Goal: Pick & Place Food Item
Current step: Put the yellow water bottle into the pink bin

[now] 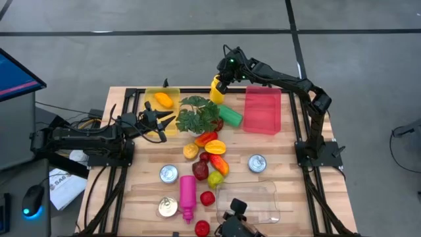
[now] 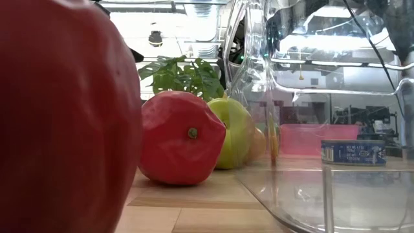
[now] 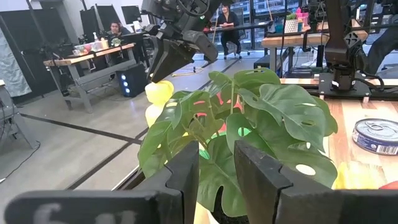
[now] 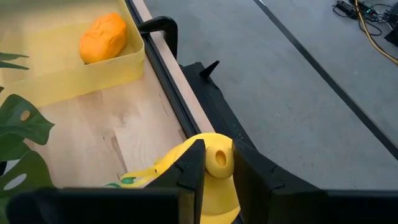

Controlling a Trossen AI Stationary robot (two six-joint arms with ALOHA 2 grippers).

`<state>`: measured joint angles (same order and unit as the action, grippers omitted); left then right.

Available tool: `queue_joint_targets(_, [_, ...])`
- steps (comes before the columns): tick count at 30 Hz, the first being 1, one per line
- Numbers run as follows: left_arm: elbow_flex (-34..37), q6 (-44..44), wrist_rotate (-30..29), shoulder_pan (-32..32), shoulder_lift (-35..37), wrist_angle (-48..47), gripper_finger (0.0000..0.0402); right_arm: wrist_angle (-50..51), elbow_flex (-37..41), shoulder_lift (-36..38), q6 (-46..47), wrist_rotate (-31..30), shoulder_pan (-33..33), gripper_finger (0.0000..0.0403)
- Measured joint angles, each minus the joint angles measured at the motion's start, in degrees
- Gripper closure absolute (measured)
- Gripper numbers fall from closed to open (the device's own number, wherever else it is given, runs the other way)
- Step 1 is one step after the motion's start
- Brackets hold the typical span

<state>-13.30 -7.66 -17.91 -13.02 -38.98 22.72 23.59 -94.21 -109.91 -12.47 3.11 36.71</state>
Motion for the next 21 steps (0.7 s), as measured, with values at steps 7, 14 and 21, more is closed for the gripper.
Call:
queue_joint_targets(7, [0.0, 0.0, 0.0, 0.0, 0.0, 0.0, 0.0312, 0.4, 0.1, 0.7, -0.3, -0.2, 0.0, 0.0341])
queue_joint_targets(14, [0.0, 0.0, 0.0, 0.0, 0.0, 0.0, 0.0312, 0.2, 0.0, 5.0, -1.2, -0.6, 0.1, 0.0342])
queue_joint_targets(21, [0.0, 0.0, 0.0, 0.0, 0.0, 0.0, 0.0312, 5.3, 0.0, 12.7, -1.2, -2.8, 1.0, 0.0342])
